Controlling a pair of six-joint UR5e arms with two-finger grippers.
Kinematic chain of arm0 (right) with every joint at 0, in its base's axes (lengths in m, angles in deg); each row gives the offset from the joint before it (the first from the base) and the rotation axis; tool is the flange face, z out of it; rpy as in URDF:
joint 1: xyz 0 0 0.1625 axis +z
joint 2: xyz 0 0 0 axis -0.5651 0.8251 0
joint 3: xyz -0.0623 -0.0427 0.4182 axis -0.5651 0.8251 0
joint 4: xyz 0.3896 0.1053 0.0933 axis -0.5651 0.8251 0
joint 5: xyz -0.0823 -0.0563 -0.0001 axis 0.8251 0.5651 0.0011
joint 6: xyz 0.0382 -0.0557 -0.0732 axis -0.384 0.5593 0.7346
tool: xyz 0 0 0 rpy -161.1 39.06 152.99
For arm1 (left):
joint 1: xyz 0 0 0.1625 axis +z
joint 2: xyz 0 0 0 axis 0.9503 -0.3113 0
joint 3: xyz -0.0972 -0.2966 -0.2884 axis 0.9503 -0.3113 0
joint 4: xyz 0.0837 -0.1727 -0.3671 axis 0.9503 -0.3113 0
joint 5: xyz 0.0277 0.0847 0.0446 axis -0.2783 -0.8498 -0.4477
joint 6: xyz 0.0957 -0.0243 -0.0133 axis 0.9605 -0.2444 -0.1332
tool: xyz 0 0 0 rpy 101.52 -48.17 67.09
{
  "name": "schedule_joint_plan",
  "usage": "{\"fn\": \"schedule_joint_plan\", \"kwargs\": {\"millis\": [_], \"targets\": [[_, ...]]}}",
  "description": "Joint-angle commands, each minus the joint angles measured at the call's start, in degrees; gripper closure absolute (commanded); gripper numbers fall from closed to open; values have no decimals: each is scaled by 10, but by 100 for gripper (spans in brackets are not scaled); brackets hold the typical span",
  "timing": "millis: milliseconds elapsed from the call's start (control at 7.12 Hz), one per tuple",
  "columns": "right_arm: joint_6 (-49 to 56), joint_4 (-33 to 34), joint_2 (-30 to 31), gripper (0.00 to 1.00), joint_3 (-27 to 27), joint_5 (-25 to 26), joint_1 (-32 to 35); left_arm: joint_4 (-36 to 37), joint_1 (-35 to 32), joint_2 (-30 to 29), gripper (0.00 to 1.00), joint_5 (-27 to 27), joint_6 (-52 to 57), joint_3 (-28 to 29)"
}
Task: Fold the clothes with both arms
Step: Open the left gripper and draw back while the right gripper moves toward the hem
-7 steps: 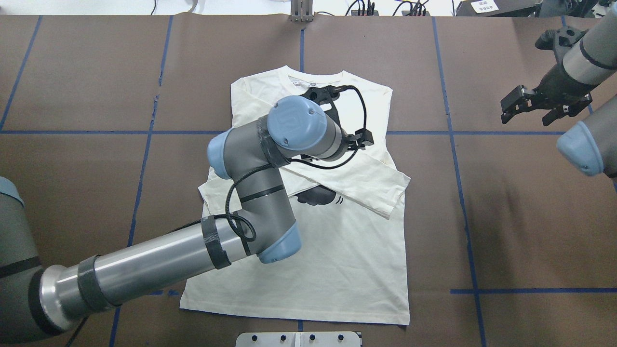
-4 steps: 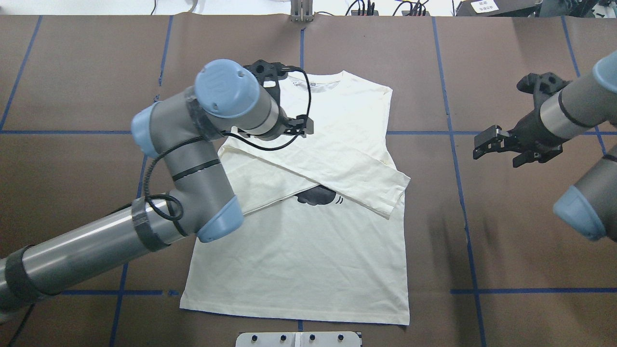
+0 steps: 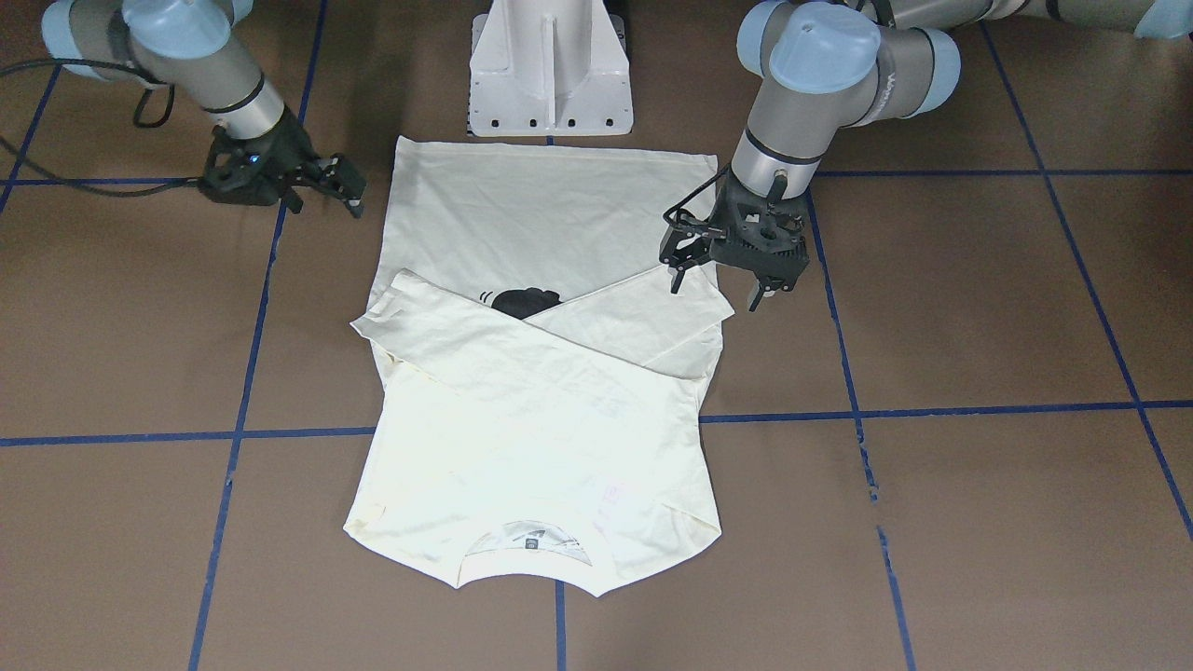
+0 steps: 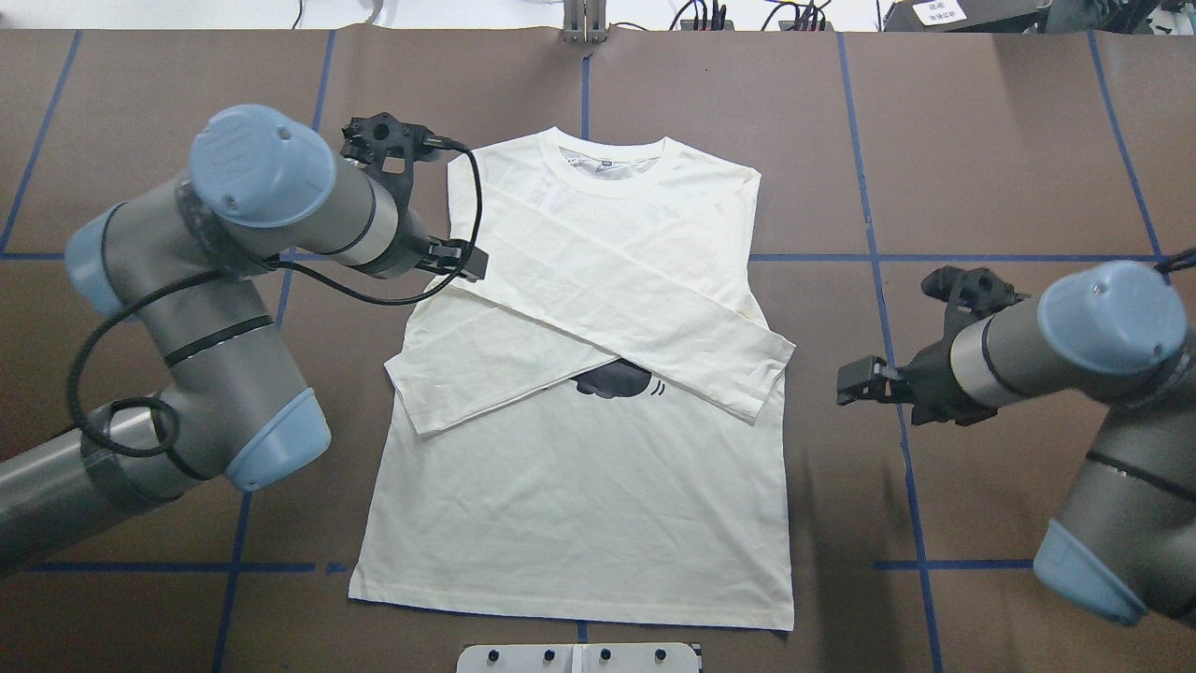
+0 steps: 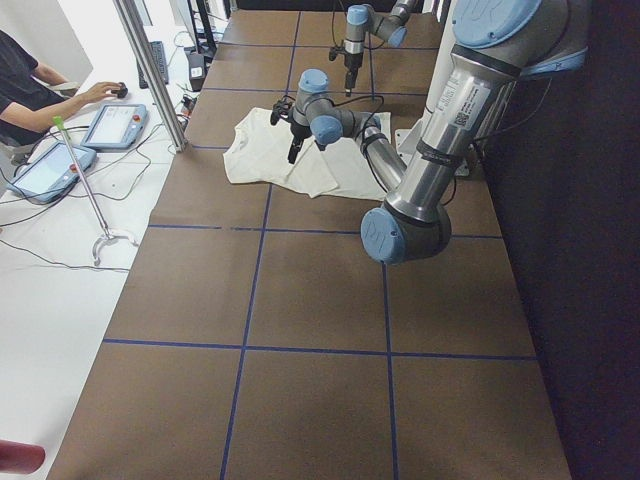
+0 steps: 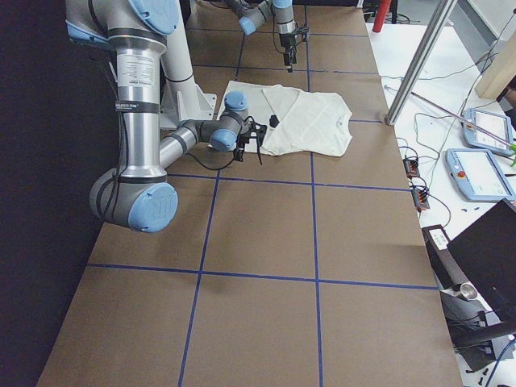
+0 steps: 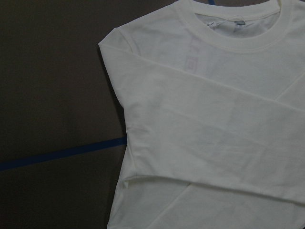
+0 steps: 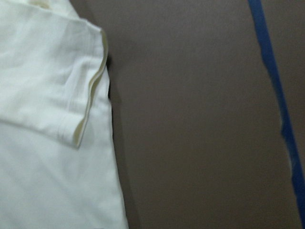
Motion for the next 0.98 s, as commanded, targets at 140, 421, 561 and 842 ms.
{"fn": "schedule_joint_plan", "kwargs": {"millis": [140,421,561,842], "targets": [[-76,78,-3,0,-36,118,-148,1,1,5,0,7,-17,-15],[-76,79,-33,1,-17,117,-154,0,2,5,0,8,-19,-15],[-76,80,-36,4,-16,116,-158,0,3,5,0,8,-19,-15],[-75,81,-47,11,-3,112,-162,0,3,5,0,8,-19,-15]]}}
